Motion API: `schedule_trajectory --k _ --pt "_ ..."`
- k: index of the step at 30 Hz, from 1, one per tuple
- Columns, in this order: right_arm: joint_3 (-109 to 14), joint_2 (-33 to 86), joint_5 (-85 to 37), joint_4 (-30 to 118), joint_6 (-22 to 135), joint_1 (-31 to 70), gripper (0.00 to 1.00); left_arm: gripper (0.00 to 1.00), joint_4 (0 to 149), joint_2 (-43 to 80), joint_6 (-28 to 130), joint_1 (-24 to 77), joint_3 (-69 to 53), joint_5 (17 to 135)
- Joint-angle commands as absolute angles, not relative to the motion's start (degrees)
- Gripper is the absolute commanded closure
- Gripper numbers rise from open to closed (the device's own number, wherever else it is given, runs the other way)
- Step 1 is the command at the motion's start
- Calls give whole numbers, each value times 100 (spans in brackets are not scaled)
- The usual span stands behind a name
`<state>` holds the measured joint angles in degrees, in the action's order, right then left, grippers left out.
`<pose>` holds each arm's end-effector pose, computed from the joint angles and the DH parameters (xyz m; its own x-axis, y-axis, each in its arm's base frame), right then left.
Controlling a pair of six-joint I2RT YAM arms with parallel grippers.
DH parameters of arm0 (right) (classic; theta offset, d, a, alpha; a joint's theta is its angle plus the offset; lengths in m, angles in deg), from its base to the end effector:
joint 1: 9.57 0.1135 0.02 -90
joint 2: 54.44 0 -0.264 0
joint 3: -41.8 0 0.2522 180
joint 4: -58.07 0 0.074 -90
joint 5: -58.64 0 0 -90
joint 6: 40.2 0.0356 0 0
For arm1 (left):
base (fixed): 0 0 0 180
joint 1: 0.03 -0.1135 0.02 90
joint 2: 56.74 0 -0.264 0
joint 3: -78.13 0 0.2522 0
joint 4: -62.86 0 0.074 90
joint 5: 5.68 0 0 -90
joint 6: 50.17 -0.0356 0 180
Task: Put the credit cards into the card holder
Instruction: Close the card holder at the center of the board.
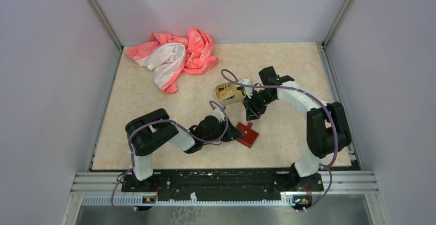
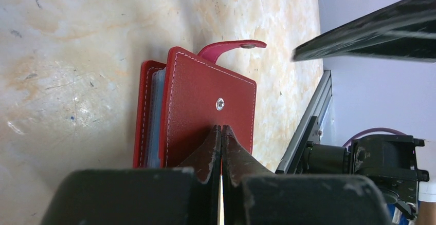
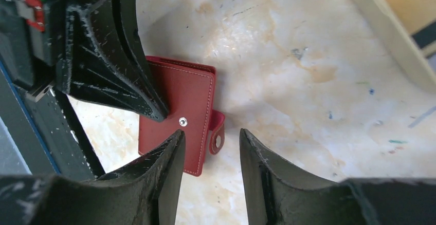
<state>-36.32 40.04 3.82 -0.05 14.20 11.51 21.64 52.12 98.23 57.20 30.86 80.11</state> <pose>0.2821 0.1307 0.2063 -0.4762 -0.6935 -0.5407 -0.8794 0.3733 0.2956 0.1753 -0.2772 0.1034 -0.8447 -0.2571 -0.4695 0.2985 0.5018 -0.8119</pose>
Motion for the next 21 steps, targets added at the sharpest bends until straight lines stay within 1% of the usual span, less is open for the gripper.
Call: schedule_trajectory --k 1,7,13,18,21 --pt "-3615 3514 867 -112 1173 979 57 100 2103 5365 9760 5689 3145 7920" --pt "-3787 3891 1016 -705 636 905 58 100 2053 5369 9768 5692 3159 7881" --pt "-3772 4201 849 -748 590 864 59 100 2022 5383 9771 5690 3154 7830" --pt "-3697 4268 495 -444 848 864 60 100 1998 5396 9767 5692 3171 7817" --pt "-3700 4307 467 -376 928 867 64 100 1968 5409 9775 5692 3173 7798"
